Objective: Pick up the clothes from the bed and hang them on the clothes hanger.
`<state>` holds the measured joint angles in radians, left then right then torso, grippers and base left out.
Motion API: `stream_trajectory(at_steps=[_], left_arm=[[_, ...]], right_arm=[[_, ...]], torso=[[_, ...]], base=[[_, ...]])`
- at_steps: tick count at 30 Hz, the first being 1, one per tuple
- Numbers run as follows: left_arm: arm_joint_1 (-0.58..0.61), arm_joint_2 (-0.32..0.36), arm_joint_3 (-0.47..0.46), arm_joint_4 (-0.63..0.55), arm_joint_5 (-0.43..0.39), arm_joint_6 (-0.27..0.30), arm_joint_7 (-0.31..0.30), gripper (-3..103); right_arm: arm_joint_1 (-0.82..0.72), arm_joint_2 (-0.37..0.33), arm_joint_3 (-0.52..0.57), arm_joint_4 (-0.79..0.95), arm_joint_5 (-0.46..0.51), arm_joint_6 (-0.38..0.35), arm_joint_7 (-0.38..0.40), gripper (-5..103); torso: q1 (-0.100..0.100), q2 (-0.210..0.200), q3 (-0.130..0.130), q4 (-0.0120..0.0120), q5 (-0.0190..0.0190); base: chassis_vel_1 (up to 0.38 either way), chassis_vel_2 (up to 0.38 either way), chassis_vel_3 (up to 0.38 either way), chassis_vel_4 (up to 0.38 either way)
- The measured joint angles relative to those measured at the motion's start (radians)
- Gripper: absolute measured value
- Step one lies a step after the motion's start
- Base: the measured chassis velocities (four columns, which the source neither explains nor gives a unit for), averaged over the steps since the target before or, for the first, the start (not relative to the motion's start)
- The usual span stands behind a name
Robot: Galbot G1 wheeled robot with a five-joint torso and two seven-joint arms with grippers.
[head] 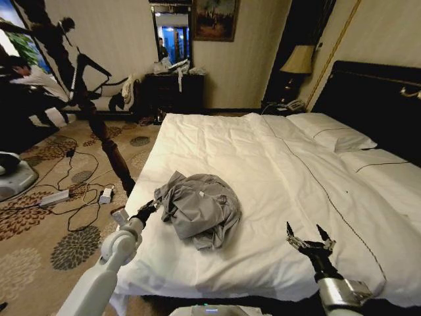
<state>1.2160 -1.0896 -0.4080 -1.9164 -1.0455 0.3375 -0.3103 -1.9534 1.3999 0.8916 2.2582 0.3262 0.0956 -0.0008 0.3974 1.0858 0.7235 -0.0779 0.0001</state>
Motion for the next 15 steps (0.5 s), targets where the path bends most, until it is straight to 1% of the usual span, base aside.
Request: stream_trajectory(at_steps=[4, 7, 11, 13, 14, 15], left_arm=[[-0.032, -0.019, 0.024, 0.042, 0.021, 0.000, 0.012, 36], [-0.049, -0.036, 0.040, 0.073, 0.026, 0.002, 0.013, 36], [-0.059, -0.040, 0.054, 0.086, 0.026, 0.006, 0.014, 36], [-0.062, -0.040, 0.058, 0.087, 0.024, 0.007, 0.014, 38], [-0.064, -0.040, 0.060, 0.087, 0.022, 0.007, 0.014, 42], [-0.065, -0.040, 0.063, 0.087, 0.020, 0.008, 0.014, 43]], right_arm=[[0.003, 0.001, 0.000, 0.002, 0.005, -0.005, 0.003, 100], [0.005, 0.000, 0.000, 0.004, 0.011, -0.008, 0.004, 100], [0.009, -0.003, 0.003, 0.006, 0.022, -0.013, 0.004, 100], [0.010, -0.004, 0.004, 0.007, 0.025, -0.014, 0.005, 100], [0.012, -0.004, 0.004, 0.007, 0.027, -0.015, 0.005, 100], [0.013, -0.005, 0.004, 0.007, 0.030, -0.015, 0.006, 100]], torso=[[0.000, 0.000, 0.000, -0.0001, 0.0000], [0.000, 0.000, 0.000, 0.0000, 0.0000], [0.000, 0.000, 0.000, 0.0000, 0.0000], [0.000, 0.000, 0.000, 0.0000, 0.0000], [0.000, 0.000, 0.000, 0.0001, 0.0000], [0.000, 0.000, 0.000, 0.0000, 0.0000]], base=[[0.000, 0.000, 0.000, 0.000], [0.000, 0.000, 0.000, 0.000], [0.000, 0.000, 0.000, 0.000], [0.000, 0.000, 0.000, 0.000], [0.000, 0.000, 0.000, 0.000], [0.000, 0.000, 0.000, 0.000]])
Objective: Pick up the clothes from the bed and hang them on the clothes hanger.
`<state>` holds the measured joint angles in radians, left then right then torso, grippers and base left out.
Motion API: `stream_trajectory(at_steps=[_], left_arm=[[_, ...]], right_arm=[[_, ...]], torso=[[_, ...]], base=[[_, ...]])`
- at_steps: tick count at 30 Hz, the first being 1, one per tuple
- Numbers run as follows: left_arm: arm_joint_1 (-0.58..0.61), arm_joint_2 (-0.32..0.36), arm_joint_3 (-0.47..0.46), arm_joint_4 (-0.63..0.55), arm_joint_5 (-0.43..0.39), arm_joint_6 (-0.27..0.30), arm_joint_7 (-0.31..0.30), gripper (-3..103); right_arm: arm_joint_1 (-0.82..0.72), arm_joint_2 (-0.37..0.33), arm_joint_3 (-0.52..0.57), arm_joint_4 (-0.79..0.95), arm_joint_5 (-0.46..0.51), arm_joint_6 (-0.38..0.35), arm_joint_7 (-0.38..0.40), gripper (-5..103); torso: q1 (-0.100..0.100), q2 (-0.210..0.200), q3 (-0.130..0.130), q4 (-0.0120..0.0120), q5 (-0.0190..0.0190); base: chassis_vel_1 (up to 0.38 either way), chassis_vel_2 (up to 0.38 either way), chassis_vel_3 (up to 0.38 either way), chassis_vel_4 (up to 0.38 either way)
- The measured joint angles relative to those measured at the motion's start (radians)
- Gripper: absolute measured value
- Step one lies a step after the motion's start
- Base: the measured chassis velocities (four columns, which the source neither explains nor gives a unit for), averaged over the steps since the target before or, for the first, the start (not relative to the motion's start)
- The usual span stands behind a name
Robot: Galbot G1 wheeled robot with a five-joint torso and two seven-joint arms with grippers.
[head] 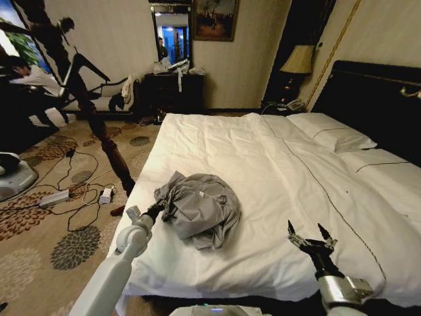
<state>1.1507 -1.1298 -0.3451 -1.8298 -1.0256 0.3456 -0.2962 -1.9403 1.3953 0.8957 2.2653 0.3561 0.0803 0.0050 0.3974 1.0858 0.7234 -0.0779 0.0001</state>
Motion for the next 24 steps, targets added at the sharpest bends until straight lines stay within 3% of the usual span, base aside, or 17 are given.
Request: stream_trajectory(at_steps=[15, 19, 22, 24], left_arm=[[0.056, 0.009, 0.009, -0.073, -0.002, 0.011, -0.002, 47], [0.057, 0.008, 0.007, -0.068, 0.000, 0.011, 0.001, 35], [0.053, 0.007, 0.005, -0.067, 0.000, 0.010, 0.002, 19], [0.053, 0.007, 0.005, -0.068, 0.000, 0.010, 0.002, 19]], right_arm=[[0.014, -0.005, -0.012, -0.004, 0.009, -0.004, 0.002, 100], [0.013, -0.003, -0.014, -0.004, 0.008, -0.004, 0.002, 100], [0.011, -0.002, -0.014, -0.003, 0.008, -0.002, 0.003, 100], [0.011, -0.002, -0.014, -0.002, 0.008, -0.001, 0.003, 100]], torso=[[0.000, 0.000, 0.000, 0.0001, -0.0001], [0.000, 0.000, 0.000, 0.0000, -0.0001], [0.000, 0.000, 0.000, 0.0000, -0.0001], [0.000, 0.000, 0.000, 0.0000, -0.0001]], base=[[0.000, 0.000, 0.000, 0.000], [0.000, 0.000, 0.000, 0.000], [0.000, 0.000, 0.000, 0.000], [0.000, 0.000, 0.000, 0.000]])
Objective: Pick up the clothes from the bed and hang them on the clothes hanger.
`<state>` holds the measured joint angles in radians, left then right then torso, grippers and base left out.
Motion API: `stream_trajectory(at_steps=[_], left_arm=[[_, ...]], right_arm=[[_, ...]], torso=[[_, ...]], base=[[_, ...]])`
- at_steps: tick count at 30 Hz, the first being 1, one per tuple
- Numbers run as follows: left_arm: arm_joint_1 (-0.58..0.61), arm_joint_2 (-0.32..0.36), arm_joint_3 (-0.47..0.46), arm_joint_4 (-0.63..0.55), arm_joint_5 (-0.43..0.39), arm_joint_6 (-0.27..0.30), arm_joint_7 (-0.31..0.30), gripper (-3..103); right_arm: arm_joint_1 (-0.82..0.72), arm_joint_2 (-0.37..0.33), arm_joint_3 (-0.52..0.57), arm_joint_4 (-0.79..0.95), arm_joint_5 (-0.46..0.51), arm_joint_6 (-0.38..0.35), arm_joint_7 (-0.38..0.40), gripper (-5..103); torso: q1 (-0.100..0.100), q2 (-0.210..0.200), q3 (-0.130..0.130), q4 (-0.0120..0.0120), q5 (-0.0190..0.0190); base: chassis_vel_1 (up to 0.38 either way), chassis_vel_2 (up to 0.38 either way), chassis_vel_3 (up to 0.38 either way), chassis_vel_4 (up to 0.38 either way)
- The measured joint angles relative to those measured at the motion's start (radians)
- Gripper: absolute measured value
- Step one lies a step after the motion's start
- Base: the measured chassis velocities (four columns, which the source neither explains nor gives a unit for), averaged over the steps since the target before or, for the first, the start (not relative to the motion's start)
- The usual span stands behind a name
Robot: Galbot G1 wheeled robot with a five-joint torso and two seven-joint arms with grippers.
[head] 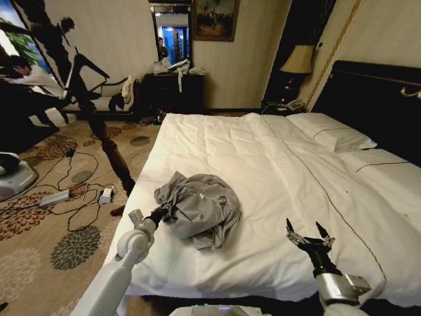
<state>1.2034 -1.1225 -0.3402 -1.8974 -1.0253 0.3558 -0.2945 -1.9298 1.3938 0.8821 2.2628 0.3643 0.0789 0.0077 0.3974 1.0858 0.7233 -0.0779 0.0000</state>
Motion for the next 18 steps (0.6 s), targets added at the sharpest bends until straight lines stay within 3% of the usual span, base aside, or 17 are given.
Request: stream_trajectory(at_steps=[4, 11, 14, 16, 17, 18], left_arm=[[-0.001, 0.002, 0.000, 0.000, -0.001, -0.001, 0.000, 2], [0.005, 0.007, -0.013, -0.009, 0.002, -0.006, 0.001, 0], [0.025, 0.026, -0.029, -0.037, 0.029, -0.006, 0.004, 0], [0.058, 0.052, -0.052, -0.068, 0.065, -0.008, 0.014, 0], [0.058, 0.052, -0.052, -0.068, 0.065, -0.008, 0.014, 0], [0.078, 0.067, -0.069, -0.085, 0.077, -0.011, 0.018, 0]], right_arm=[[0.000, 0.000, 0.000, 0.003, 0.007, 0.000, 0.006, 100], [-0.011, -0.019, -0.020, 0.019, 0.095, -0.049, 0.032, 100], [-0.009, -0.047, -0.050, 0.048, 0.241, -0.145, 0.082, 100], [0.012, -0.074, -0.085, 0.086, 0.484, -0.258, 0.159, 100], [0.012, -0.074, -0.085, 0.086, 0.484, -0.258, 0.159, 100], [0.034, -0.088, -0.100, 0.103, 0.612, -0.323, 0.201, 100]], torso=[[0.000, 0.000, 0.000, 0.0000, 0.0000], [0.000, 0.000, 0.000, -0.0001, 0.0000], [0.000, 0.000, 0.000, -0.0001, 0.0000], [0.000, 0.000, 0.000, 0.0000, -0.0001], [0.000, 0.000, 0.000, 0.0000, -0.0001], [0.000, 0.000, 0.000, 0.0001, 0.0000]], base=[[0.000, 0.000, 0.000, 0.000], [0.000, 0.000, 0.000, 0.000], [0.000, 0.000, 0.000, 0.000], [0.000, 0.000, 0.000, 0.000], [0.000, 0.000, 0.000, 0.000], [0.000, 0.000, 0.000, 0.000]])
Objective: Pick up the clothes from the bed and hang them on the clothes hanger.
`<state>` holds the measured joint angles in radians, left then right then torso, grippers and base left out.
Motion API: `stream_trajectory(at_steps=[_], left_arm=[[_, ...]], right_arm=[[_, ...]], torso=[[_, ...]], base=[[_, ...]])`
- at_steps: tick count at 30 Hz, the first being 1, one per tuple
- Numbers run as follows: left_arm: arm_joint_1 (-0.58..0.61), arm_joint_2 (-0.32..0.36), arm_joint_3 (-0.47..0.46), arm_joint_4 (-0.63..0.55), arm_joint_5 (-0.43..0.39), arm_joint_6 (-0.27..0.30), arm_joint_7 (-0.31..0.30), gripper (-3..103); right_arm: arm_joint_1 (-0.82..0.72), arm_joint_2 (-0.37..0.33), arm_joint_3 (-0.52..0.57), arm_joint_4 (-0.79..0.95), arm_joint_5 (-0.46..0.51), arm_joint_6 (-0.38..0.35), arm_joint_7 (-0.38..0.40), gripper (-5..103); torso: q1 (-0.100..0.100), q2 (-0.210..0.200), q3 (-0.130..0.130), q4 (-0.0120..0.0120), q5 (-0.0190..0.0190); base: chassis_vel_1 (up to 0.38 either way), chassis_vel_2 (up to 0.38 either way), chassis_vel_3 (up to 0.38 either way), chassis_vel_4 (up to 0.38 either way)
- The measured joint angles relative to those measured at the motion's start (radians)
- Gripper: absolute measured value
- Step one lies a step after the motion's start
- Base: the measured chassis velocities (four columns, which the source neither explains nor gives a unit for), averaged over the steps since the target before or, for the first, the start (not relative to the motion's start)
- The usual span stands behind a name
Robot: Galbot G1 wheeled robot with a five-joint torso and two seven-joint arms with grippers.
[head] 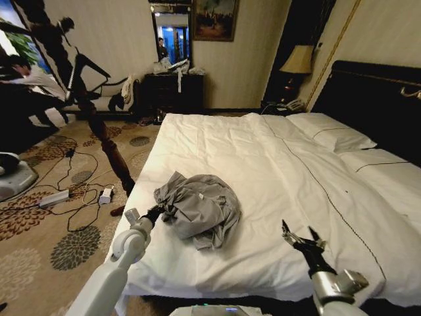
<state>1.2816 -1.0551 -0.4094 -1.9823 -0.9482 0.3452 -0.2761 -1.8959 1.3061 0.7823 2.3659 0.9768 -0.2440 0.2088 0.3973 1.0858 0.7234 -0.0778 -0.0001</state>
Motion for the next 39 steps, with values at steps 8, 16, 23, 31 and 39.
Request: stream_trajectory(at_steps=[8, 16, 23, 31, 39], left_arm=[[0.086, 0.070, -0.105, -0.048, 0.014, -0.017, 0.008, 0], [0.112, 0.094, -0.111, -0.054, 0.006, -0.017, -0.002, 0], [0.120, 0.088, -0.104, -0.053, 0.004, -0.017, -0.012, 0], [0.128, 0.079, -0.089, -0.053, 0.010, -0.022, -0.019, 0], [0.135, 0.085, -0.091, -0.051, 0.023, -0.041, 0.002, 0]], right_arm=[[0.213, -0.115, -0.088, -0.052, 0.361, -0.186, 0.101, 100], [0.367, -0.154, -0.107, -0.166, 0.524, -0.247, 0.123, 100], [0.432, -0.123, -0.157, -0.231, 0.532, -0.274, 0.123, 100], [0.496, -0.067, -0.238, -0.325, 0.511, -0.290, 0.123, 100], [0.507, -0.057, -0.272, -0.374, 0.489, -0.297, 0.123, 100]], torso=[[0.000, 0.000, 0.000, 0.0002, 0.0000], [0.000, 0.000, 0.000, -0.0002, 0.0000], [0.000, 0.000, 0.000, 0.0000, 0.0001], [0.000, 0.000, 0.000, -0.0001, 0.0000], [0.000, 0.000, 0.000, -0.0001, 0.0000]], base=[[0.000, 0.000, 0.000, 0.000], [0.000, 0.000, 0.000, 0.000], [0.000, 0.000, 0.000, 0.000], [0.000, 0.000, 0.000, 0.000], [0.000, 0.000, 0.000, 0.000]])
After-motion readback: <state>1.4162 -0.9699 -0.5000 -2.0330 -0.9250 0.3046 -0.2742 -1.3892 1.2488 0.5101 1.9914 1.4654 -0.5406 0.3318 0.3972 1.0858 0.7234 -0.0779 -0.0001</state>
